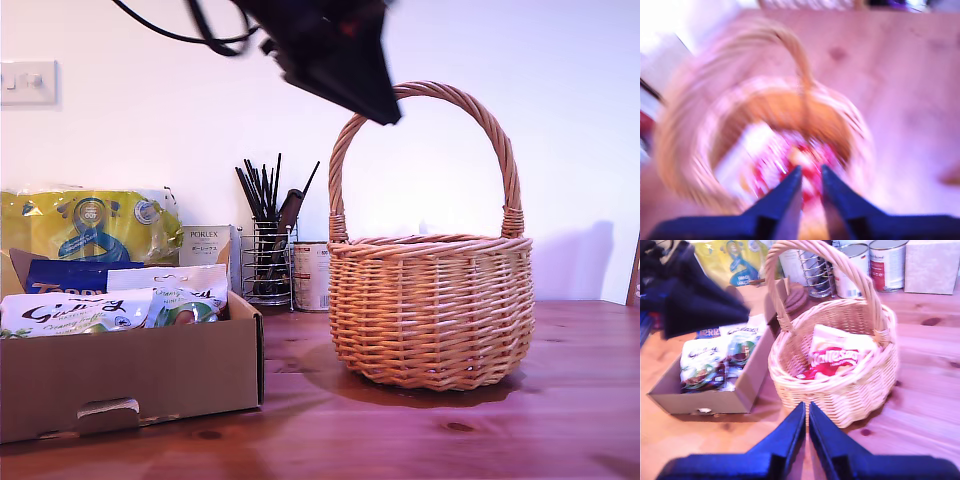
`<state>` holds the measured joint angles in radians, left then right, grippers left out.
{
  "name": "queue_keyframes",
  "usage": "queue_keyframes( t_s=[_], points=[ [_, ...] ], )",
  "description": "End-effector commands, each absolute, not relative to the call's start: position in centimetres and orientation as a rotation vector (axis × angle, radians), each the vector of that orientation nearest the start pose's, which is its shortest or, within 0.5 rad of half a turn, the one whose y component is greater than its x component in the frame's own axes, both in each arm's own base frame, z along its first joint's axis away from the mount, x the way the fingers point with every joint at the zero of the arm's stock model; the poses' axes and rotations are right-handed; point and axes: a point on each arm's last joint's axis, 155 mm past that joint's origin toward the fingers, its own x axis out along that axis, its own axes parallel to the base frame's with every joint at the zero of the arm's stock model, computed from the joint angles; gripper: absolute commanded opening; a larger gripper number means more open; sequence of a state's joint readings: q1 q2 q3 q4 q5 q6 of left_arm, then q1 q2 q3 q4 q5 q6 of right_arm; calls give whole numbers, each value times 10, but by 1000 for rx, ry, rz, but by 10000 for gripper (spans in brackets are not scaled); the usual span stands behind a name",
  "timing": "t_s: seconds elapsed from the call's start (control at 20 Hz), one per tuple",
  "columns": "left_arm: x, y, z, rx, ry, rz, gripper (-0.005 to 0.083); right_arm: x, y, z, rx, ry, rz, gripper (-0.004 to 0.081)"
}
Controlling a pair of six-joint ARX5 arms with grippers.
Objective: Move the bags of Easter eggs from the cardboard box on the left into the woven basket on the right side.
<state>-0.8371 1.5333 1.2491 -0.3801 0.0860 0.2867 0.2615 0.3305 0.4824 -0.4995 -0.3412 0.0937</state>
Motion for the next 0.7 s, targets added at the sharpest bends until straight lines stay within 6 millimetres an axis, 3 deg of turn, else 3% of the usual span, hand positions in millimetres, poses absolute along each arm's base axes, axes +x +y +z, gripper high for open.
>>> queue_keyframes(
  t_s=[0.0, 0.2, 0.4, 0.65],
  points=[
    [298, -339, 189, 501, 559, -966, -19, 203, 129, 203, 88, 374, 640, -12],
    [295, -302, 195, 460, 562, -909, -19, 201, 141, 199, 60, 390, 704, -12],
    [295, -252, 181, 421, 586, -841, -19, 207, 163, 197, 24, 394, 773, -12],
    [296, -192, 165, 385, 605, -789, -19, 219, 192, 174, -59, 447, 819, -12]
  ],
)
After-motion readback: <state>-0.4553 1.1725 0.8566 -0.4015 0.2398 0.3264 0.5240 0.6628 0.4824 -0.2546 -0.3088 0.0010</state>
